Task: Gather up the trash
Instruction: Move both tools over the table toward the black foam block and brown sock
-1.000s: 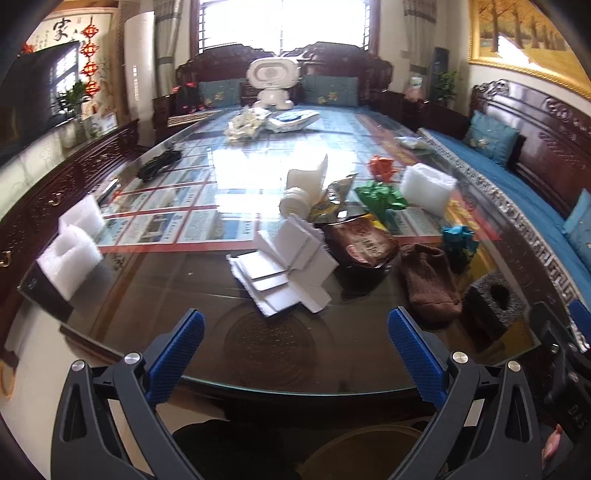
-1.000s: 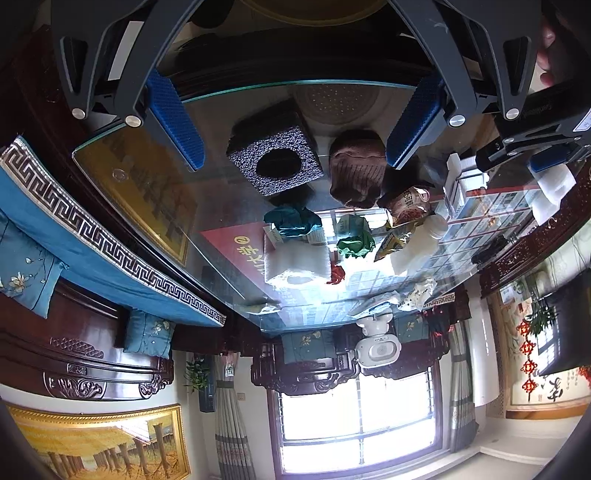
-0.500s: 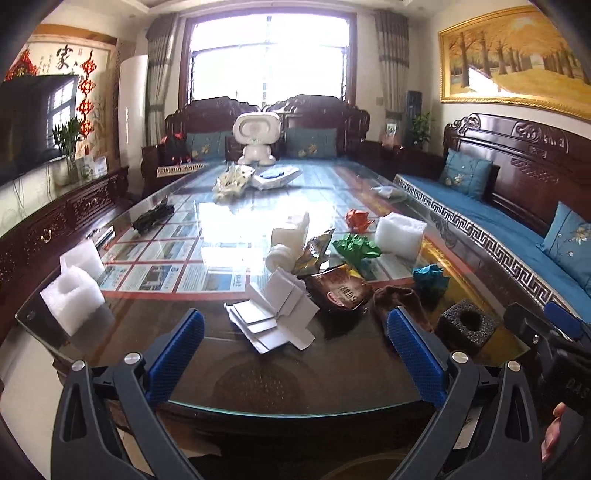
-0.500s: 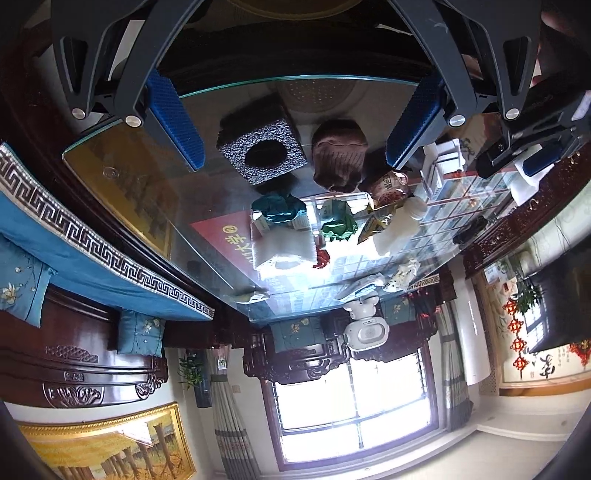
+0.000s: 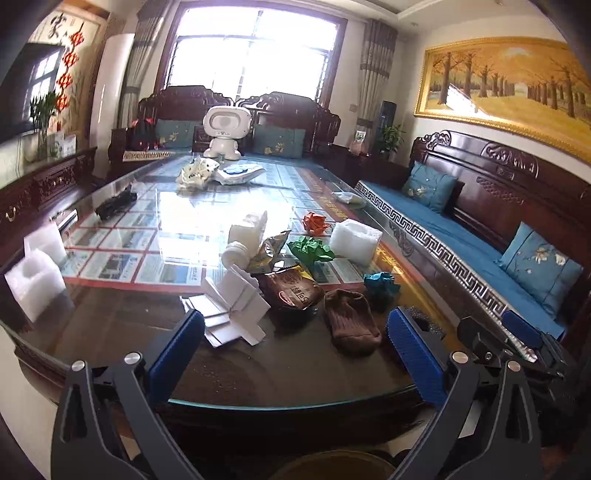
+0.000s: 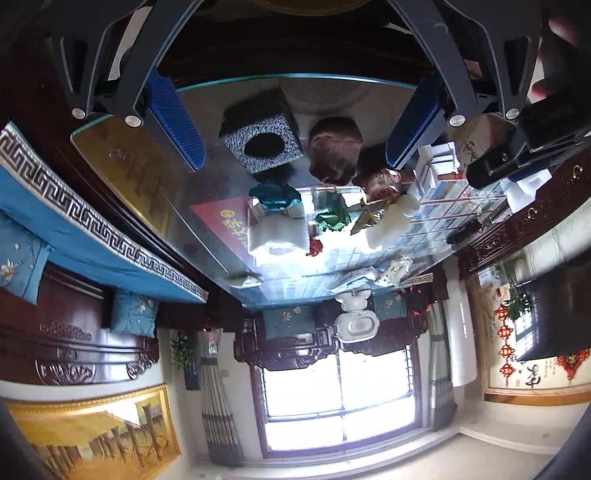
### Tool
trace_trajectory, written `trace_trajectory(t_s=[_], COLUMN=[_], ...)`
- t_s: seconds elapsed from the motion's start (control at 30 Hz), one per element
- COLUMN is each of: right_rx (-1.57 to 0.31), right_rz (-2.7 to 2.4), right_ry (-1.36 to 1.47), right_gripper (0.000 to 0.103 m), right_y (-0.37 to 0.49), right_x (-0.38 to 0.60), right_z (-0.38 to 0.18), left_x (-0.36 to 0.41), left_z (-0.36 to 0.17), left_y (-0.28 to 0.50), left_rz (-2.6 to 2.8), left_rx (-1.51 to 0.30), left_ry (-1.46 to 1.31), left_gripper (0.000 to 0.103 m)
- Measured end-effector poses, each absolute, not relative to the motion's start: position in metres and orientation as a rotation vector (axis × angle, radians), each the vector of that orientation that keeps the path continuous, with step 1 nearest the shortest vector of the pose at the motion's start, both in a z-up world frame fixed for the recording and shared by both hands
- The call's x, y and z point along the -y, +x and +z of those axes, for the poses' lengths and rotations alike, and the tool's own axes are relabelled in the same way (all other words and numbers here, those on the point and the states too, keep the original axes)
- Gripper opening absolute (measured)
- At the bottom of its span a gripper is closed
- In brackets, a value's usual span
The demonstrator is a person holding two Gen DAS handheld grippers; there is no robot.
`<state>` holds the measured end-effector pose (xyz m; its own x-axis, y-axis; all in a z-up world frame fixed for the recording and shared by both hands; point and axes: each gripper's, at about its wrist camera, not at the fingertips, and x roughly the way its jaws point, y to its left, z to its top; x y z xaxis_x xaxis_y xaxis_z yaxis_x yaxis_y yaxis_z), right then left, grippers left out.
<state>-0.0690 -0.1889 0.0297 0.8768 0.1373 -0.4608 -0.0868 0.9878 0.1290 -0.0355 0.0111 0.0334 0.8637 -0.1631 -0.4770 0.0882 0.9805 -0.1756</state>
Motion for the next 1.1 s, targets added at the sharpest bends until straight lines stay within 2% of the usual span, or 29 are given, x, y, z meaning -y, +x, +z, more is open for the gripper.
trace_trajectory(t_s=[0.23,0.5,0.7,0.8,0.93,1.1], right_rx=[-0.647,-0.564,-0.430,-0.513,-0.687,-0.700], right_rz=[0.142,0.143,0.188,0.185,0.195,0.207], right_ry=[0.244,0.201,0.117,0.096,0.253,0.222], right_gripper=[0.095,0.095,0.095,0.095,0.095,0.095], right_y=[-0.049,-0.058,-0.061,-0.048,-0.025,-0.019], right_x=[0.214,0.219,0.216,0.215,0.234,0.232], right_z=[0.011,0.014,0.022,0.019,0.006,-0.001], left_x=[-0.014,0.000,0.009,0.011,0.014,0.021], left_z=[0.028,0.016,0.014,0.014,0.012,0.009], left_y=[-0.030,-0.014,-0.008,-0.006,-0.002,0.002], left_rz=[-0.227,-0.224,-0.218,-0.228,-0.229,-0.239], left_rx=[-0.532,-0.588,-0.595,-0.594,-0.592,-0.600], left_ry=[-0.231,-0.189,-0.171,-0.183,-0.182,-0.163], left_gripper=[0.099,0.099,0.099,0.099,0.099,0.099])
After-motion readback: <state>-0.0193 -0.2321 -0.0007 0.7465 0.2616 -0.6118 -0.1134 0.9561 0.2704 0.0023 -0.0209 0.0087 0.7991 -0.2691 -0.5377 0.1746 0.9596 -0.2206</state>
